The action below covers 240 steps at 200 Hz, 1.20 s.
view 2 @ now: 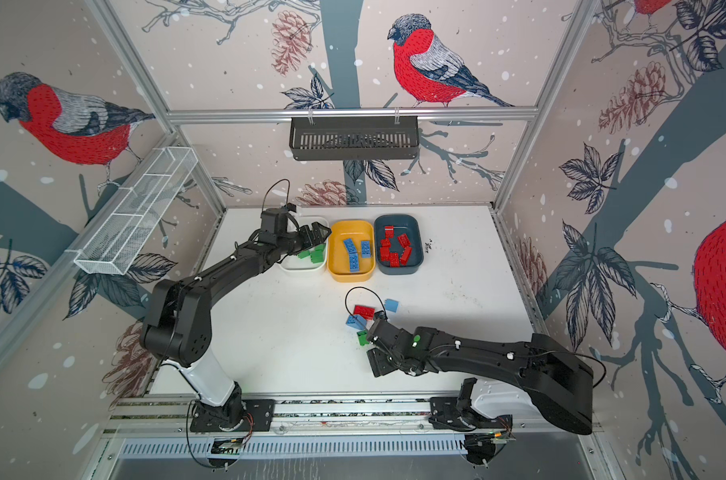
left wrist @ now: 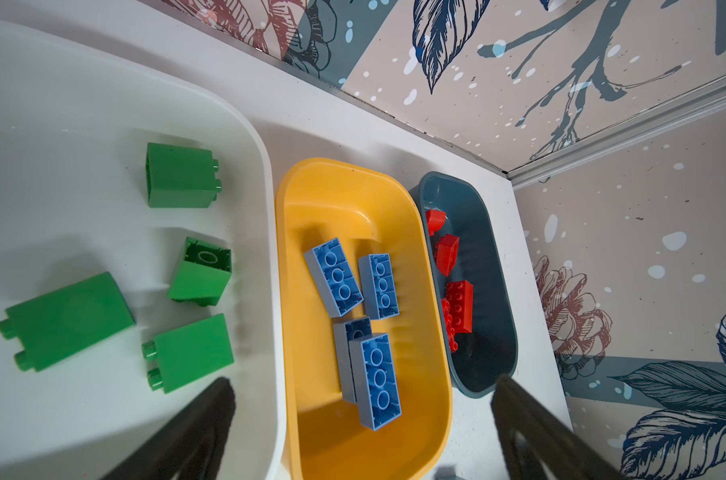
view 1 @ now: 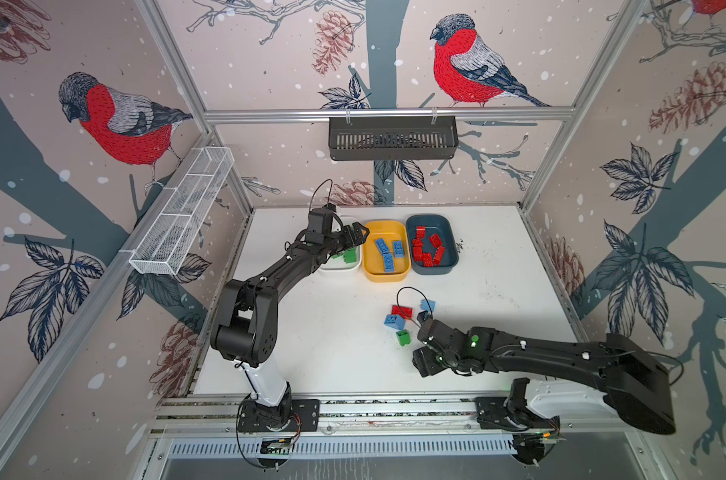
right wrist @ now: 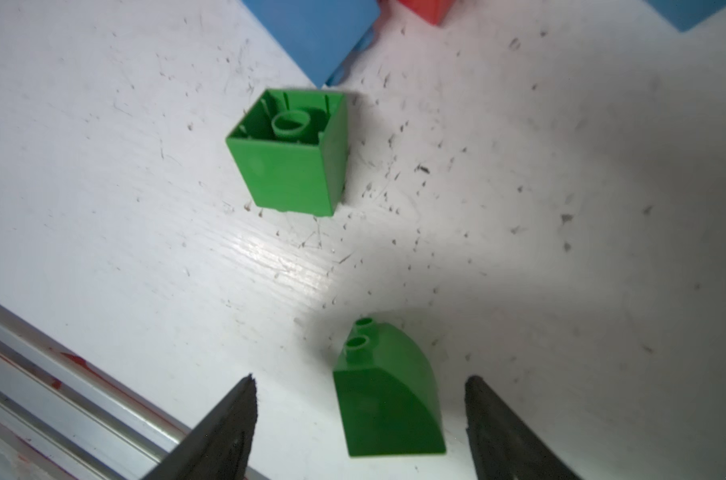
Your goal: Sort the legos into containers by color
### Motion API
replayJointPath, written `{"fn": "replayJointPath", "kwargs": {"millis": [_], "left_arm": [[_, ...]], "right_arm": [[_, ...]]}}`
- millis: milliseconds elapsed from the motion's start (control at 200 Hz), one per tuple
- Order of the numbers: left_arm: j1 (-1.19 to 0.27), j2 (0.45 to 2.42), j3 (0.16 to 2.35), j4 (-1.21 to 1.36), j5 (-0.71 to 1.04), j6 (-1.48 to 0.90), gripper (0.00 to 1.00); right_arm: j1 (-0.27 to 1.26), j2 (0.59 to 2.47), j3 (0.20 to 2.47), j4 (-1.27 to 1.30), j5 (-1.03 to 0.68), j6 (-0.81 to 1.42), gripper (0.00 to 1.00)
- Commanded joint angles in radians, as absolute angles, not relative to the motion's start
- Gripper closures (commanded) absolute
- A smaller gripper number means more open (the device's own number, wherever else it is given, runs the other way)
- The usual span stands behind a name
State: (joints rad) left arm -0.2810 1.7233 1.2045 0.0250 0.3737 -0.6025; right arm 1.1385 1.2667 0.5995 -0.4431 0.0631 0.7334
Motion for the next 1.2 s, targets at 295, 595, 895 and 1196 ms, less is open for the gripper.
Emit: {"fn": "replayJointPath", "kwargs": {"millis": [295,595,895,1196], "left_arm": [[-0.28,1.696,1.165,0.055,0.363,-0.586,0.03],[-0.279,1.69,1.155,0.057,0.367,-0.587,0.03],[-0.299,1.666,1.171,0.002,0.308,-0.547,0.03],[-0.383,1.601,1.191,-0.111,0.124,-0.474,0.03]], "right_arm": [[1.198,1.382,0.669,-0.534,0.186,0.738,0.43],[1.196,1.423,0.66,-0.494,0.2,0.754,0.54],[1.189,1.419,0.672,-0.501,0.243,0.73,0.65],[1.115,1.386,0.75,-0.449,0.333,0.628,0.72]]}}
